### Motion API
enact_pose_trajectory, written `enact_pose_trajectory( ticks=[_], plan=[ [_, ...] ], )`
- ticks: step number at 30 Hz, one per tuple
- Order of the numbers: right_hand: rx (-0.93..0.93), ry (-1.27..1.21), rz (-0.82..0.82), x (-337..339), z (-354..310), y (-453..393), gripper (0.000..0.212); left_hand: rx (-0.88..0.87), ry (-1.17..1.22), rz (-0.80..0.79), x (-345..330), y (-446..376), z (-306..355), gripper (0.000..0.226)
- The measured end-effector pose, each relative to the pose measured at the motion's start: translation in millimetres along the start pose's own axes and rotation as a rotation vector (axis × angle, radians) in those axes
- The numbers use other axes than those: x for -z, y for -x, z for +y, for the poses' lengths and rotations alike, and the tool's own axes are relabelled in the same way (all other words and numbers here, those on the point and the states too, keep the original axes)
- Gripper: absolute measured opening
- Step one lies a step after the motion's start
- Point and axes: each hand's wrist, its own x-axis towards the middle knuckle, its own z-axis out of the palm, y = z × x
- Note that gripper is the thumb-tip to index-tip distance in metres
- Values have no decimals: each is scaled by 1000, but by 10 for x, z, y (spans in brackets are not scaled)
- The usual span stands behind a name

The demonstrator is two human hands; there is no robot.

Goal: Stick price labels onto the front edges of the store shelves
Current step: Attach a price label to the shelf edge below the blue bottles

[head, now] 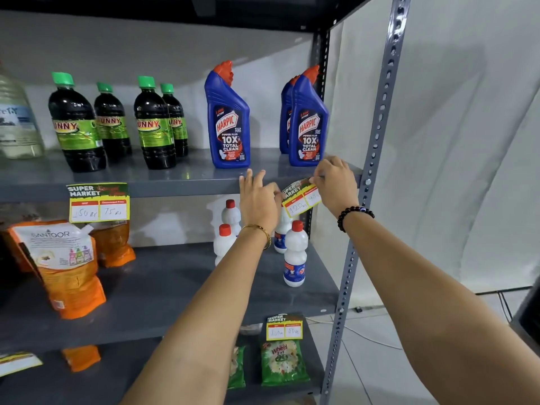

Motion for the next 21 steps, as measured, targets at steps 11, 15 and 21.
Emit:
enact_pose_trajectory(
  ticks=[11,15,21],
  plan=[
    [105,-163,-149,-54,63,76,8,-109,-85,20,228,-16,-145,12],
    [112,-155,-156,-185,3,78,9,-119,-133,4,297,-23,-266,14],
    [69,-141,-103,-201,-18,2,13,-107,-221,63,332,-120,-217,15]
  ],
)
